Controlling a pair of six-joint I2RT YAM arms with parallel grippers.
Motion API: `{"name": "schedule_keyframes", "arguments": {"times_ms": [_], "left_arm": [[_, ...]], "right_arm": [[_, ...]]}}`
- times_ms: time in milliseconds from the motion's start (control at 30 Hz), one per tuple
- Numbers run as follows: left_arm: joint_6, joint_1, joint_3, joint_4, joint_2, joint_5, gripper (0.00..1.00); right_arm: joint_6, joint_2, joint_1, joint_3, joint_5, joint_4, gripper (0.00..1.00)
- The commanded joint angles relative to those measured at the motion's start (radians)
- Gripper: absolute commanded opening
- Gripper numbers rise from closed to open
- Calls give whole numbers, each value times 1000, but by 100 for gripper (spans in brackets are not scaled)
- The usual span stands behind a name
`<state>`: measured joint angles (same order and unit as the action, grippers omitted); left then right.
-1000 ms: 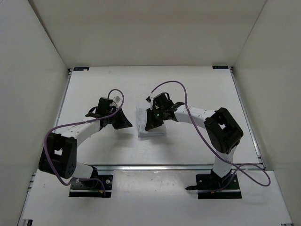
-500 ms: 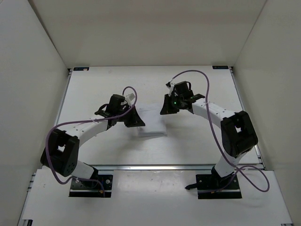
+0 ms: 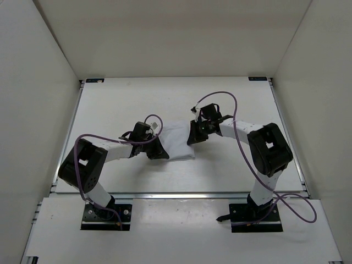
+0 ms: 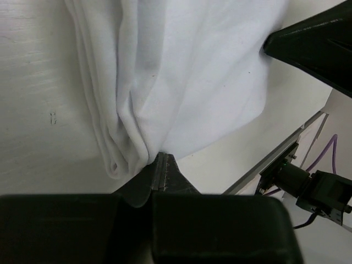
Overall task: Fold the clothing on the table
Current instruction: Fold the skirt
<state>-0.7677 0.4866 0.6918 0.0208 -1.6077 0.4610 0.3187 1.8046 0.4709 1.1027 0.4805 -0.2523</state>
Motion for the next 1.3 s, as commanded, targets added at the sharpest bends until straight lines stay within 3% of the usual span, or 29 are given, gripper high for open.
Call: {"name": "schedule_keyframes", "arguments": {"times_ms": [0,267,300,333,367,433,467,500,667,767,933,1267], "left_arm": [[-8,1,-20,-28,15,-27,0],[48,-55,31,93,71,-16,0],[57,-65,38,123,95,-18,2],[65,-63,55,139,124,-18,14],[80,-59,73,160,138,-19,21],[111,-57,98,218,202,-68,61],[122,-59,109,237,218,-88,72],[146,-62,117,267,256,-131,99],[231,-100,141,417,370,-330,98],[286,-131,153,500,402,-418,98],[373,-186,164,565,414,-459,99],[429,-209,190,646,397,-483,98]], "right_arm": [[-32,31,-21,29,23,45,0],[-53,-11,-78,104,58,-2,0],[-53,-36,-78,109,64,-10,7],[-55,-65,-89,114,73,-16,24],[-59,-74,-95,105,79,-19,31],[-61,-123,-104,80,73,-28,58],[-61,-132,-118,62,69,-25,64],[-66,-145,-120,45,63,-13,71],[-52,-136,-161,-43,82,-10,78],[-40,-123,-152,-27,0,-91,82],[-69,-184,-133,12,-189,-189,90],[-102,-310,-201,-17,-227,-162,96]]}}
